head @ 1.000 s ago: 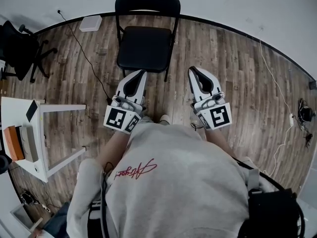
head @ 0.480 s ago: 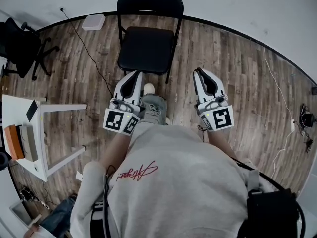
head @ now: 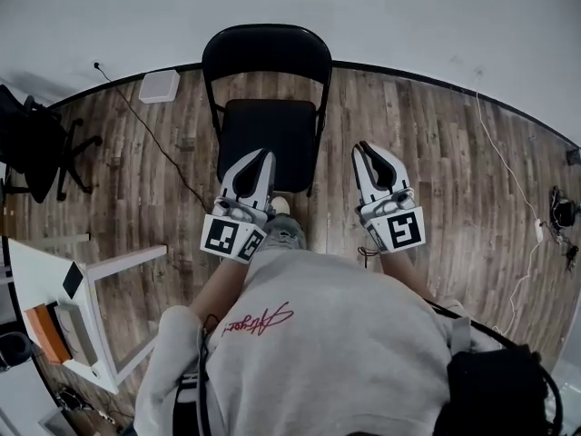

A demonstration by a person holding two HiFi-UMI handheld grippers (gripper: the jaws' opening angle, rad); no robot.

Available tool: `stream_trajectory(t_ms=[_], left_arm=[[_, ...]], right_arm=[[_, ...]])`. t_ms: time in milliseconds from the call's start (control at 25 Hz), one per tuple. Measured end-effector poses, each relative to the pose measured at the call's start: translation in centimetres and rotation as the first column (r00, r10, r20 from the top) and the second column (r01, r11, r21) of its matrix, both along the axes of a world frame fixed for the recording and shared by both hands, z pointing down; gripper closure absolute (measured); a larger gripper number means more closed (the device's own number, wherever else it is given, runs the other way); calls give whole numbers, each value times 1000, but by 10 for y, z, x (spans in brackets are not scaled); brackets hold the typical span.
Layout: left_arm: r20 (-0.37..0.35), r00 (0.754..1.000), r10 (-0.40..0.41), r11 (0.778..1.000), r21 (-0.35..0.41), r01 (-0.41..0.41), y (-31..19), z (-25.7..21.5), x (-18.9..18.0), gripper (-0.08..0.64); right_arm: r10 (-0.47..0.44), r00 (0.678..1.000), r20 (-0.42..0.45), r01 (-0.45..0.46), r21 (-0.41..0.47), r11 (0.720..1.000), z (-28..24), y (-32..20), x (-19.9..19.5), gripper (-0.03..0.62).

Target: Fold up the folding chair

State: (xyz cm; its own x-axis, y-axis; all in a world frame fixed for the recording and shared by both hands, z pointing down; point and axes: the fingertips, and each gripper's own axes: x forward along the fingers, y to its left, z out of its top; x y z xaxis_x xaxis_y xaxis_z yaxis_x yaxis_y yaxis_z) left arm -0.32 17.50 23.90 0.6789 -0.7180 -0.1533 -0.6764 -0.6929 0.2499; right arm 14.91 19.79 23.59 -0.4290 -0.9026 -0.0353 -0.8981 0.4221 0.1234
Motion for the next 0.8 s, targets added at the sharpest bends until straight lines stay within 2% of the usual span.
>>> stream_trajectory(t_ms=[160,280,320,400,520,560,640,720,800], left_arm=[[1,1000,30,999,-13,-30,-51,1,-3,541],[11,999,45,997,-59,-44,-80,9,-6,541],[17,999,50,996,-77,-48,-87,14,-7,541],[24,998,57,992,-113,-54,-99,24,-7,541],[17,999,39,986,-165,-36,-109,39,-8,538],[10,1000,23,983,-180,-21,-112,45,-8,519],[-10,1000,-17,976,-216,14,-120,61,-9,409],[-32,997,-71,964,-261,60,-125,85,-16,375],[-34,990,-138,936,-332,119,-125,118,-26,351]], right_arm=[[23,1000,0,-23,5,1000,-4,-58,-8,571],[46,999,-4,-46,4,999,-5,-93,-10,569],[53,999,-7,-53,-6,999,-2,-102,-11,556],[68,998,-7,-68,-41,997,8,-117,-8,455],[77,997,-9,-77,-98,992,26,-134,-2,437],[74,997,-17,-76,-114,991,33,-140,-1,433],[67,997,-33,-71,-147,987,49,-152,5,419],[63,997,-42,-70,-187,980,69,-167,12,407],[65,996,-53,-76,-227,971,89,-181,23,393]])
